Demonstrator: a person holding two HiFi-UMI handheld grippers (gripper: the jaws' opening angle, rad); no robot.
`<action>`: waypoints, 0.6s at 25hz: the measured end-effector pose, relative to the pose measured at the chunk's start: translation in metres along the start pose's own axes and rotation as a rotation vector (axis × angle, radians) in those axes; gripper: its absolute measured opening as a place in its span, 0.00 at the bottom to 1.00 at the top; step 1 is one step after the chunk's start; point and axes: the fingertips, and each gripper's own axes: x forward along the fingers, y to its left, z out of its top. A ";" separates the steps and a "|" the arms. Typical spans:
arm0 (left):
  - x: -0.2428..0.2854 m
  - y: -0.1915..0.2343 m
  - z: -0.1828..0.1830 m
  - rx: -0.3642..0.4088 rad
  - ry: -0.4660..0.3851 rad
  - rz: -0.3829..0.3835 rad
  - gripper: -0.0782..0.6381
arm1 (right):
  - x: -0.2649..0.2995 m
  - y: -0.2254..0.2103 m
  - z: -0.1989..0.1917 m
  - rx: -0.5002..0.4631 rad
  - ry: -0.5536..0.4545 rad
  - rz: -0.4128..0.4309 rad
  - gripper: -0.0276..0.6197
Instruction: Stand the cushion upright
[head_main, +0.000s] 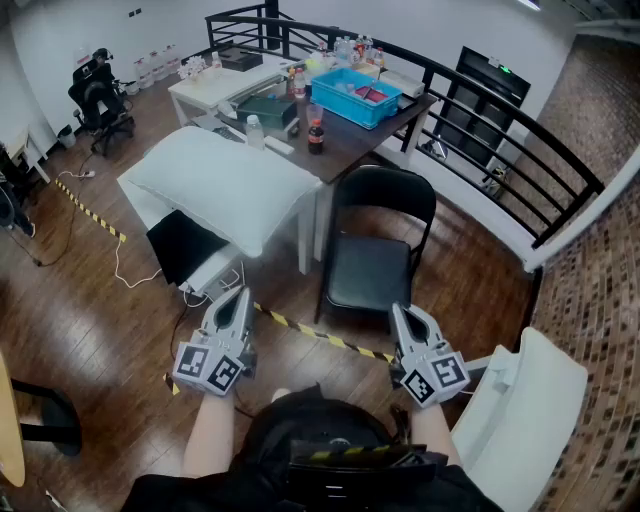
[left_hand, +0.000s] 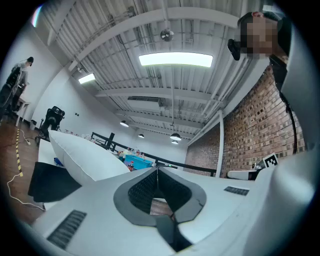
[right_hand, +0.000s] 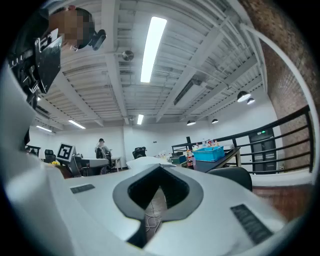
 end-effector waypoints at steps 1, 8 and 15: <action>-0.002 0.004 0.004 -0.009 -0.007 -0.002 0.10 | 0.005 0.004 0.002 -0.008 0.001 0.004 0.05; -0.029 0.049 0.035 0.010 -0.045 0.022 0.10 | 0.054 0.043 0.006 -0.006 -0.002 0.050 0.05; -0.080 0.112 0.077 0.078 -0.067 0.141 0.10 | 0.127 0.110 0.015 -0.019 -0.015 0.182 0.05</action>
